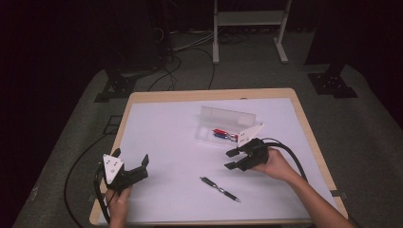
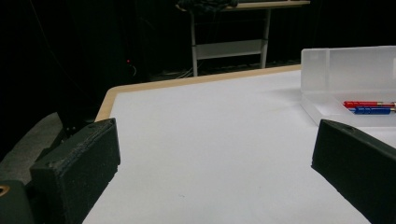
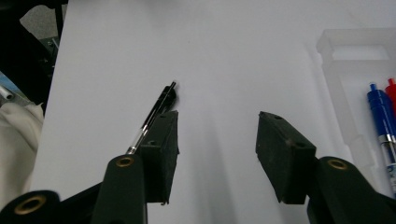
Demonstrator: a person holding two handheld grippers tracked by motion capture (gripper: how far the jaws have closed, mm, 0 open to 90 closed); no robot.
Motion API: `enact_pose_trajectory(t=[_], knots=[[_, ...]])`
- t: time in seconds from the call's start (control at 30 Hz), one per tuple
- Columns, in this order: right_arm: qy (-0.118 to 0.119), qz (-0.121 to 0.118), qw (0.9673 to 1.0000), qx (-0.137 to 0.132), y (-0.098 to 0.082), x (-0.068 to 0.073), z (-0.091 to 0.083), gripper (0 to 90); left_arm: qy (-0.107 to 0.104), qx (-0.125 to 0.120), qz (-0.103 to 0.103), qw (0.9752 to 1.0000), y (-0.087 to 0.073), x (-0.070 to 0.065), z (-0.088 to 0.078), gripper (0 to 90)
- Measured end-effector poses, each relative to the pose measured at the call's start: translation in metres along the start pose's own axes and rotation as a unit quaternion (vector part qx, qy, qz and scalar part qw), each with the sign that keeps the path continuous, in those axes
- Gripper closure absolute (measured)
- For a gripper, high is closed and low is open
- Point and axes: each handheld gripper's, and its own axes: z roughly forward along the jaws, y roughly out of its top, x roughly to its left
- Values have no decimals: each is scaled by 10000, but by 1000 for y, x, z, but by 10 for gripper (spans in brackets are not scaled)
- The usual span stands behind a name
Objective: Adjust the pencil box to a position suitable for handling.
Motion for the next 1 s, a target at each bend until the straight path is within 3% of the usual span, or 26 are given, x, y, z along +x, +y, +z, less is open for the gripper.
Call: enact_pose_trajectory(t=[0.27, 0.6, 0.77, 0.87, 1.0], knots=[[128, 45, 9999, -23, -9, 24, 3, 430, 8, -8, -13, 10000, 0, 1, -1, 4], [100, 77, 9999, 46, -18, 58, 20, 439, 12, -3, -3, 10000, 0, 0, 0, 3], [91, 159, 9998, 50, -21, 64, 26, 451, 13, 16, -20, 10000, 0, 1, 0, 4], [-70, 105, 9998, 182, -24, 68, 35, 460, 22, -7, -4, 10000, 0, 1, -1, 4], [-115, 119, 9996, 213, -26, 69, 44, 489, 18, 0, -12, 10000, 0, 1, -1, 4]])
